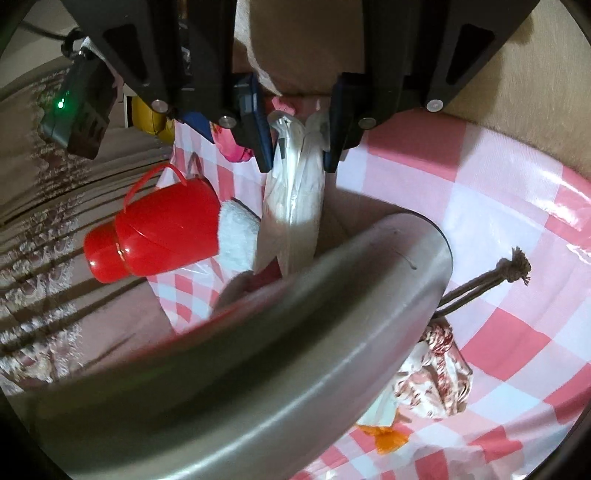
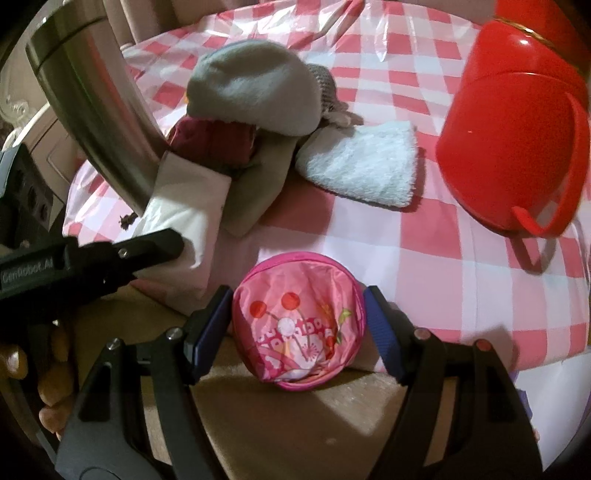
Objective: Organize soft objects
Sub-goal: 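Grasp the white packet with the left tool while the right tool grasps the pink pouch, then carry packet and pouch over the white box and open both tools to drop them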
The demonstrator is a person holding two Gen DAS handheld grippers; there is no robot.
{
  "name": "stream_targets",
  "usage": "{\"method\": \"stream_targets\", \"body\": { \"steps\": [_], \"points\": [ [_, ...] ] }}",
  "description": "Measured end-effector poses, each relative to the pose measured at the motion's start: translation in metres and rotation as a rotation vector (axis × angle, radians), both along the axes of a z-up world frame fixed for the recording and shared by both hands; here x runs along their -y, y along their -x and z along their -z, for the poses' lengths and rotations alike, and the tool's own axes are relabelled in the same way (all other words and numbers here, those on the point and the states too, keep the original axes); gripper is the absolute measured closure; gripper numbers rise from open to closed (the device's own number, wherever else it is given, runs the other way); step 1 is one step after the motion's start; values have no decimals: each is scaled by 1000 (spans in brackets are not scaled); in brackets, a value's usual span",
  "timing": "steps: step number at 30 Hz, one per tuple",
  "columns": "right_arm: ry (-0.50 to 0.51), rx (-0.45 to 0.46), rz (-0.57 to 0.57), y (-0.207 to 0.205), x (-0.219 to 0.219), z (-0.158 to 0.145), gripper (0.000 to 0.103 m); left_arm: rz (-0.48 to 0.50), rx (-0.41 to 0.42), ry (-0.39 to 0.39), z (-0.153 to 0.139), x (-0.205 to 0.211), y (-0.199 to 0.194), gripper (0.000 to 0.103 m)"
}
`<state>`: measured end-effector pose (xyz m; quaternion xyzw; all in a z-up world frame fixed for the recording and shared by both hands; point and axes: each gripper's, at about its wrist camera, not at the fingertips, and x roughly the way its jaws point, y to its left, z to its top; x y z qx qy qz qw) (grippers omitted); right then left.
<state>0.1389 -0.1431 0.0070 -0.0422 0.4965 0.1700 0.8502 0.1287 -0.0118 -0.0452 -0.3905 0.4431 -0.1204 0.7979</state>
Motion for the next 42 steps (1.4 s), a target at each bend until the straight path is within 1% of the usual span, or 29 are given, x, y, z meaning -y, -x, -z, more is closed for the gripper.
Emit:
{"method": "stream_targets", "body": {
  "steps": [4, 9, 12, 17, 22, 29, 42],
  "points": [
    [-25, 23, 29, 8, 8, -10, 29, 4, 29, -11, -9, 4, 7, 75],
    [-37, 51, 58, 24, 18, -21, 29, 25, 57, -24, -19, 21, 12, 75],
    [-41, 67, 69, 33, 24, -28, 29, 41, 73, -22, -25, 32, 15, 75],
    [-73, 82, 104, 44, 44, -40, 29, 67, 89, -10, -34, 47, 21, 75],
    [-102, 95, 154, 60, 72, -50, 29, 109, 105, -4, -42, 59, 27, 75],
    [-131, 117, 239, 82, 123, -60, 29, 212, 125, -3, -53, 99, 33, 74],
    [-130, 121, 428, 115, 221, -53, 29, 372, 140, -27, -59, 164, 41, 74]
  ]
}}
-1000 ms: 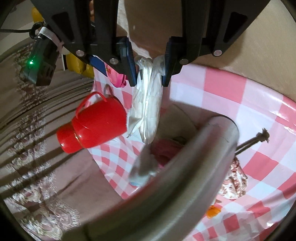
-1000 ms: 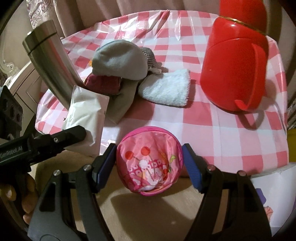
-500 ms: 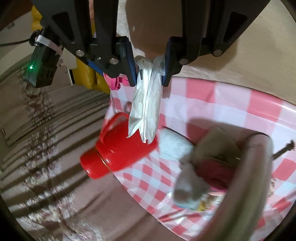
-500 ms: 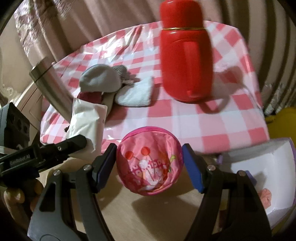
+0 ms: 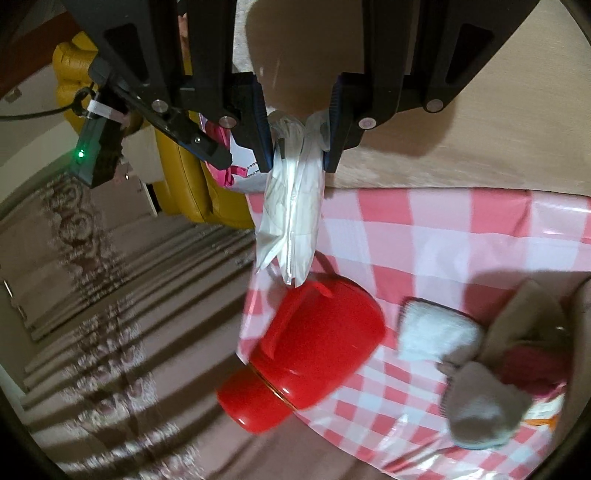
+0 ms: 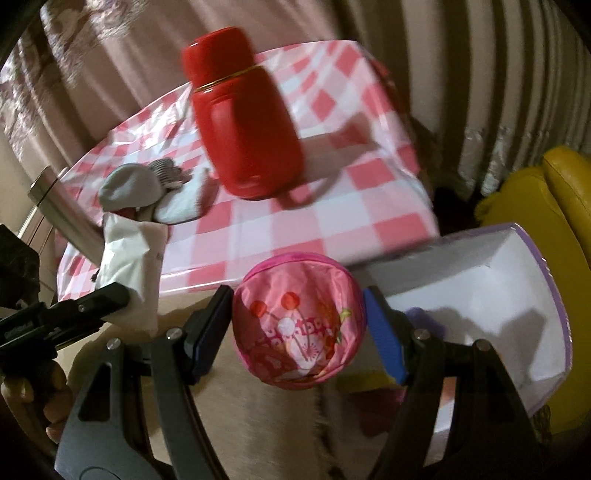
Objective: Organize soft objects
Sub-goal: 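Carry packet and pouch over the white box and open both tools to drop them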
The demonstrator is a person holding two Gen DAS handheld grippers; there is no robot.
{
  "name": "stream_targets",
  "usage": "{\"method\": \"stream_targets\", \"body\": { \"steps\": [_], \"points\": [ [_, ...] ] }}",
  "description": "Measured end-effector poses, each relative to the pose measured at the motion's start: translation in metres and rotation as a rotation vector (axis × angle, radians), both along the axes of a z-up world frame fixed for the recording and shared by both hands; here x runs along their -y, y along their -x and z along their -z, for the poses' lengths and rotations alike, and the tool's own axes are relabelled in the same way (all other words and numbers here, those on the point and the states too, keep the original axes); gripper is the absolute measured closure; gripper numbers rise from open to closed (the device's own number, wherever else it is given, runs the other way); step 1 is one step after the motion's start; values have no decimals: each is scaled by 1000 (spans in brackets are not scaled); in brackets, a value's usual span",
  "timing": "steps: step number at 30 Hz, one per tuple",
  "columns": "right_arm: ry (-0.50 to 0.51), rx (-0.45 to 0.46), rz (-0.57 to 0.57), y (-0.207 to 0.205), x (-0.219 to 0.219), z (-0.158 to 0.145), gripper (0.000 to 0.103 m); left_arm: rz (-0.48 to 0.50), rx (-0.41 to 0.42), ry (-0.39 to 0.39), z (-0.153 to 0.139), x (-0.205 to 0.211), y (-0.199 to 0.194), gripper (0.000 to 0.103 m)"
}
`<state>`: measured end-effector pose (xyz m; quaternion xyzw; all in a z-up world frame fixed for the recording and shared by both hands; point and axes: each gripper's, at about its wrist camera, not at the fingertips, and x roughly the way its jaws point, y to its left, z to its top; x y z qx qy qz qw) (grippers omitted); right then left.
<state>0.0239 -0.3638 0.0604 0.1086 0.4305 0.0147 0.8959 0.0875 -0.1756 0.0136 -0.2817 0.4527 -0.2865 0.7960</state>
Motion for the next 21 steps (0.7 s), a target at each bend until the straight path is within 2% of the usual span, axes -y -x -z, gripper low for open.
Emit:
{"method": "stream_targets", "body": {
  "steps": [18, 21],
  "points": [
    [82, -15, 218, 46, 95, 3, 28, 288, 83, -153, -14, 118, 29, 74],
    [92, -22, 249, 51, 104, 4, 27, 328, 88, -183, -13, 131, 31, 66]
  ]
}}
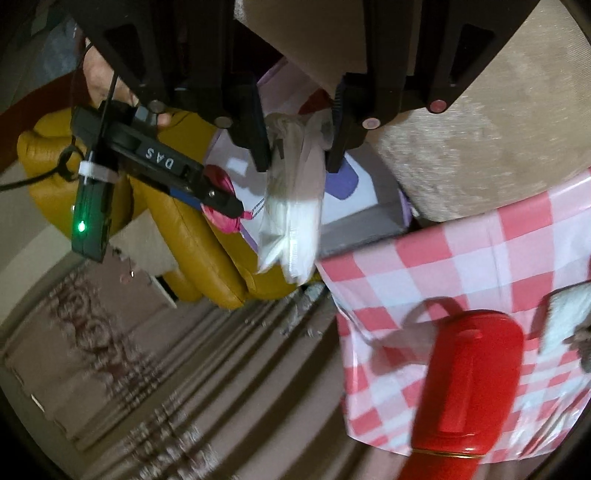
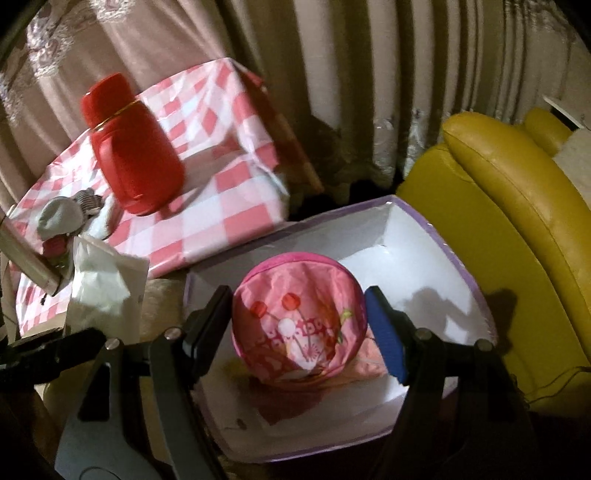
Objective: Organize soft objects
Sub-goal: 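Carry packet and pouch over the white box and open both tools to drop them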
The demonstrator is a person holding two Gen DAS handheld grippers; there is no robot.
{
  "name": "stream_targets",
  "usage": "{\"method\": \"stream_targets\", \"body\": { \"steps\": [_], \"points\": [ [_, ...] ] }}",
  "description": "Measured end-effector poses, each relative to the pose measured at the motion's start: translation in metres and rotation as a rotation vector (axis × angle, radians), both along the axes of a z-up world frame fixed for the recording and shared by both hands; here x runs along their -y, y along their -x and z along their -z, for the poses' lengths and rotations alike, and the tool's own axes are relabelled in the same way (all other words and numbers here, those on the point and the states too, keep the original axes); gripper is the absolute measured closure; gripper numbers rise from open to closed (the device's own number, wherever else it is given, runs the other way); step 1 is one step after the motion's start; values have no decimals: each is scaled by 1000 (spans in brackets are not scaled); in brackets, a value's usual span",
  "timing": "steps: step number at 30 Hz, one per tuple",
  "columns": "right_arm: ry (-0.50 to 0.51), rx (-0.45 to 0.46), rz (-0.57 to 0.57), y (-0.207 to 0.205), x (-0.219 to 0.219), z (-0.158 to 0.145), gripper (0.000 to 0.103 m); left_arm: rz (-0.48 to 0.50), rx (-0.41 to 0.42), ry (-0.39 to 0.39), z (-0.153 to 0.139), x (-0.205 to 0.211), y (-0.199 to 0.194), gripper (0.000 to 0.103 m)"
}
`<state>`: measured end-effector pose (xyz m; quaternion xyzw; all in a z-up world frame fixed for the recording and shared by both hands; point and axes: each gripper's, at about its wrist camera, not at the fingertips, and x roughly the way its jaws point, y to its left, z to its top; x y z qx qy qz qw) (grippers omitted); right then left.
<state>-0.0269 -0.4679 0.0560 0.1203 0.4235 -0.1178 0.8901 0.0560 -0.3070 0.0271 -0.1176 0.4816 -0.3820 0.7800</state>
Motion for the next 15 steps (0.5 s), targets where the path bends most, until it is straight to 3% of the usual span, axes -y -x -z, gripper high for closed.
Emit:
{"method": "stream_targets", "body": {
  "steps": [4, 7, 15],
  "points": [
    [-8, -15, 21, 1, 8, 4, 25, 19, 4, -33, 2, 5, 1, 50],
    [-15, -16, 22, 1, 8, 4, 21, -3, -8, -25, 2, 0, 0, 49],
    [10, -8, -14, 0, -4, 0, 20, -56, 7, -44, 0, -14, 0, 49]
  ]
}}
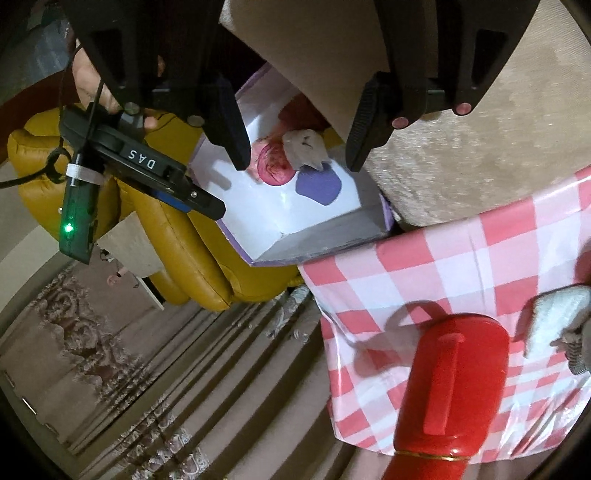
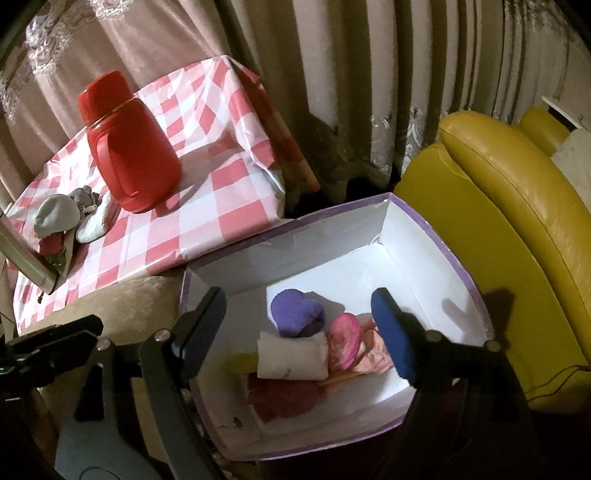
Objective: Organize soft objects
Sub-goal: 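Carry packet and pouch over the white box and open both tools to drop them, then move both tools back over the table toward the grey slipper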
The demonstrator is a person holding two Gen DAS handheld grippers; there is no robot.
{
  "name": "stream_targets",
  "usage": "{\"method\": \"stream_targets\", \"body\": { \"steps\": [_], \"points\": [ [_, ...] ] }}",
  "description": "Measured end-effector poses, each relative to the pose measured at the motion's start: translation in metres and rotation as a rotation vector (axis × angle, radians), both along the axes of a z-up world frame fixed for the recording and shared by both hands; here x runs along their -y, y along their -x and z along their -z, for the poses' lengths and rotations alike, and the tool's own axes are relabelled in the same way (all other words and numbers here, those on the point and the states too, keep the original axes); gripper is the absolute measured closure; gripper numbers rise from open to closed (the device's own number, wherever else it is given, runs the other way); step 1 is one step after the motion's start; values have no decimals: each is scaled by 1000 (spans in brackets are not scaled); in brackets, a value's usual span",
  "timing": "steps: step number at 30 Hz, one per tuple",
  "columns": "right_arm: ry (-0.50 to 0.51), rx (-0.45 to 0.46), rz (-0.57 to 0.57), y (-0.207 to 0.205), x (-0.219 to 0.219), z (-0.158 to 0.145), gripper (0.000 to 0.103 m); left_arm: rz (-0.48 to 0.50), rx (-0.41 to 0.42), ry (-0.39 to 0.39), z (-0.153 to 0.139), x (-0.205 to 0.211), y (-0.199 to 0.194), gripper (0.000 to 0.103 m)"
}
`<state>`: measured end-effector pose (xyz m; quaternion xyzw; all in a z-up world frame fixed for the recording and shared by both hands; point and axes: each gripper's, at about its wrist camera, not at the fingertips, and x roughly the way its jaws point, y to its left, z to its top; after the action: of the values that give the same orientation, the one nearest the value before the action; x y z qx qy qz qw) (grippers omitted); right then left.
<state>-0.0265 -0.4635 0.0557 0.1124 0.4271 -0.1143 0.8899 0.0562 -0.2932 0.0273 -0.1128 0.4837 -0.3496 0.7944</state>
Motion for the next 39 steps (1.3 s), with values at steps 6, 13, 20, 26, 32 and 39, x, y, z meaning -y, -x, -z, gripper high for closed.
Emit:
{"method": "stream_targets", "body": {
  "steps": [6, 13, 20, 26, 32, 39],
  "points": [
    [17, -2, -43, -6, -18, -2, 20, -59, 35, -26, -4, -27, 1, 48],
    [-1, 5, -121, -18, -49, -7, 20, -163, 77, -54, -9, -76, 3, 48],
    [-5, 4, -210, -32, -89, -9, 20, -286, 86, -53, -8, -141, 16, 48],
    [21, 4, -311, -49, -132, -10, 20, -427, 78, -35, -4, -208, 28, 48],
    [25, -23, -400, -69, -171, -6, 20, -526, 55, -3, 4, -252, 34, 48],
    [54, -29, -470, -98, -211, -9, 20, -576, 36, 35, 8, -277, 34, 48]
  ]
}}
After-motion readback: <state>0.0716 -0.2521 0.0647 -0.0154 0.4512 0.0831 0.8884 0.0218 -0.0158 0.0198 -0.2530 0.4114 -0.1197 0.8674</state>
